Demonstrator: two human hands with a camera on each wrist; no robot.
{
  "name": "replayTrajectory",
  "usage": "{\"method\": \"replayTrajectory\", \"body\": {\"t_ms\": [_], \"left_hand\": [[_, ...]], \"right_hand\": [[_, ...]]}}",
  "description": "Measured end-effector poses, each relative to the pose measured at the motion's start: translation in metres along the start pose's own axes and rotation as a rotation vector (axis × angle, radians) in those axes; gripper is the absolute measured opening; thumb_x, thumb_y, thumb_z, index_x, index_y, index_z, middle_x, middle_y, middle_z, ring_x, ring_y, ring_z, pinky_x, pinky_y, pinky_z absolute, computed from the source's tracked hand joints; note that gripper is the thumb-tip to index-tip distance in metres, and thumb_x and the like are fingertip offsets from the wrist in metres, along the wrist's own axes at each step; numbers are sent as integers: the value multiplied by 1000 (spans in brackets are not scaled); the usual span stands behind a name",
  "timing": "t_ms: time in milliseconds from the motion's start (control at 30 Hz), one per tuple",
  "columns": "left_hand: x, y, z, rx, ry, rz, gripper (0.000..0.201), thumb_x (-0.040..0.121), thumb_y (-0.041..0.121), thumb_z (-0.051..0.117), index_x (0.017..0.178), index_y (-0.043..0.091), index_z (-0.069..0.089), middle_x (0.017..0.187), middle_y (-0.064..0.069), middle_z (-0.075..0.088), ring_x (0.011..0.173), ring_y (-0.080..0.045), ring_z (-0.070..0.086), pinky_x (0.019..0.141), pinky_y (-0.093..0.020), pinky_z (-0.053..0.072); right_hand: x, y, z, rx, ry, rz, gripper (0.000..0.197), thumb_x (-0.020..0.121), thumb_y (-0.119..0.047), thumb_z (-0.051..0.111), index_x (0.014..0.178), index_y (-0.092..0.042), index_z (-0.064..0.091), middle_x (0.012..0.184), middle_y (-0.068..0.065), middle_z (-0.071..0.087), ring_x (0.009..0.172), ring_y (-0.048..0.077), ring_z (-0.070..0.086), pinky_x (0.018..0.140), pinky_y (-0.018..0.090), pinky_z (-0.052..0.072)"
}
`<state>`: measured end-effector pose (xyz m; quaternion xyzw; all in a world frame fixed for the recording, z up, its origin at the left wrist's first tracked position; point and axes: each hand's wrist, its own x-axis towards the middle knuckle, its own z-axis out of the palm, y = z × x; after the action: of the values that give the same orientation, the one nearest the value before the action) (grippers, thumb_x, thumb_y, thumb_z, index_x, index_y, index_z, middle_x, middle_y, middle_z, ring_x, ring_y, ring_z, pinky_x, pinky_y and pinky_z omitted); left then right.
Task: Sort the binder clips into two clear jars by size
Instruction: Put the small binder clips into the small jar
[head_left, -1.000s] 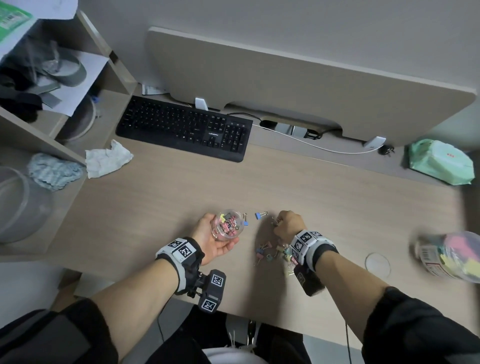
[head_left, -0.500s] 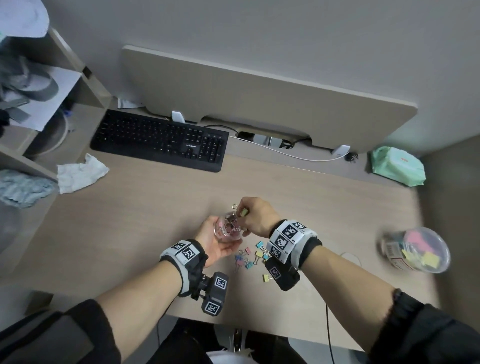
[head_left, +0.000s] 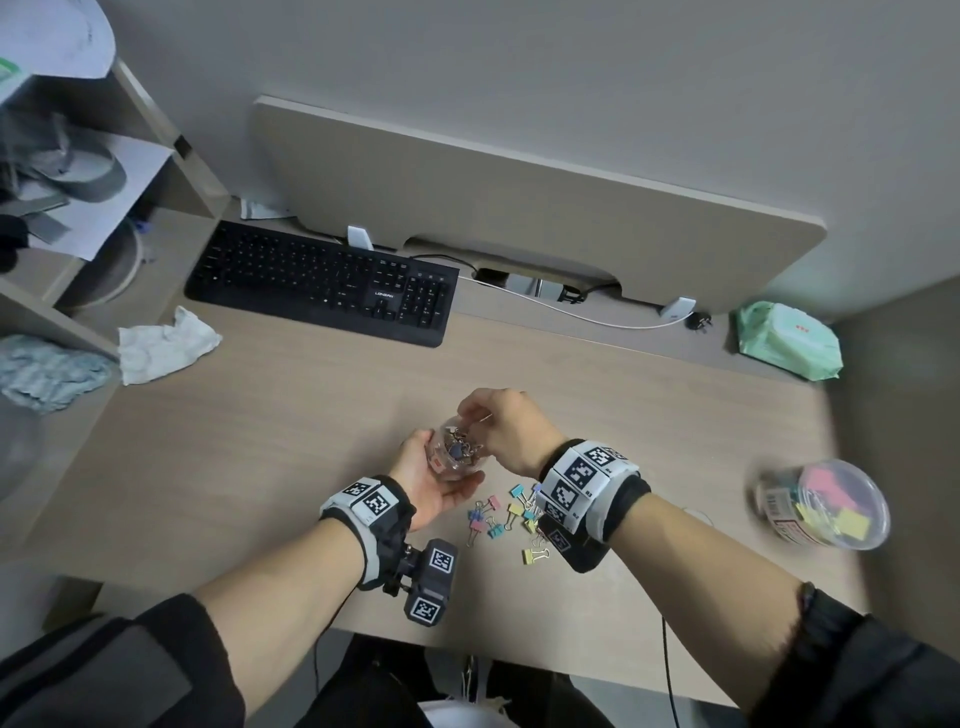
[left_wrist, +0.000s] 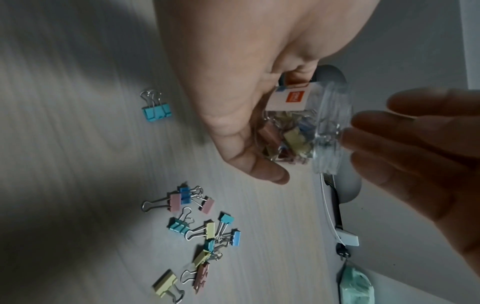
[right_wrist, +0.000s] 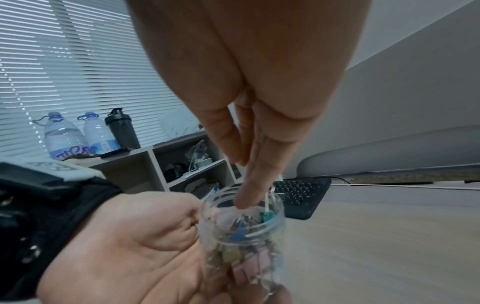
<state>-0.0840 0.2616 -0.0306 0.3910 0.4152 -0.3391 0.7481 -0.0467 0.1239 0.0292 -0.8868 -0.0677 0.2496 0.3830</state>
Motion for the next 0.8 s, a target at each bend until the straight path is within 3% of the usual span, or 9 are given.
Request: {"method": "replayTrajectory", "body": {"t_ms": [100, 200, 267, 367, 433, 500, 667, 800], "left_hand": [[-1, 5, -2, 12, 10, 8, 56, 105, 44, 28, 113, 3, 65, 105, -21, 69, 84, -29, 65, 73, -37, 53], [0, 10, -8, 3, 43, 0, 54, 104, 46, 32, 112, 2, 64, 102, -20, 69, 85, -29, 65, 70, -36, 54], [0, 11, -12, -3, 51, -7, 55, 103, 46, 32, 109, 2, 64, 101, -21, 69, 85, -30, 65, 69, -36, 53], [2, 8, -16, 5, 59, -10, 55, 104, 46, 30, 102, 2, 64, 96, -21, 68, 84, -31, 65, 71, -36, 52], [5, 4, -19, 26, 63, -19, 55, 104, 46, 30, 103, 3, 64, 97, -20, 69, 84, -31, 65, 70, -35, 52], [7, 0, -23, 35, 66, -34, 56, 104, 47, 29, 105, 3, 64, 99, -20, 69, 85, -31, 66, 70, -35, 53], [11, -8, -30, 61, 68, -48, 57, 105, 47, 29, 110, 2, 64, 103, -21, 68, 86, -30, 66, 69, -35, 54], [13, -12, -36, 80, 76, -55, 57, 104, 48, 31, 117, 2, 63, 110, -23, 68, 88, -31, 67, 68, -36, 55]], "right_hand": [[3, 11, -9, 105, 54, 51, 20, 91, 1, 51, 106, -5, 63, 97, 13, 69, 81, 32, 69, 71, 43, 60], [4, 36, -14, 68, 84, 139, 20, 90, 1, 49, 100, -10, 63, 89, 12, 67, 78, 34, 69, 67, 46, 60], [3, 58, -13, -13, 60, 221, 21, 87, -2, 49, 97, -15, 63, 88, 9, 67, 82, 34, 69, 72, 47, 59], [-3, 90, -4, -146, -24, 361, 18, 84, -14, 60, 101, -20, 61, 101, 9, 69, 92, 32, 67, 81, 41, 56], [-10, 107, 4, -293, -109, 422, 40, 82, -29, 69, 118, -17, 56, 113, 11, 64, 99, 30, 63, 82, 34, 52], [-21, 119, 17, -417, -195, 443, 61, 77, -38, 73, 128, -18, 46, 121, 10, 52, 105, 31, 60, 85, 35, 50], [-40, 137, 47, -612, -269, 366, 79, 67, -39, 78, 132, -25, 35, 128, 10, 36, 99, 38, 63, 83, 40, 54], [-43, 147, 63, -736, -286, 276, 104, 63, -45, 80, 142, -31, 14, 140, 8, 22, 96, 38, 61, 77, 42, 55]]}}
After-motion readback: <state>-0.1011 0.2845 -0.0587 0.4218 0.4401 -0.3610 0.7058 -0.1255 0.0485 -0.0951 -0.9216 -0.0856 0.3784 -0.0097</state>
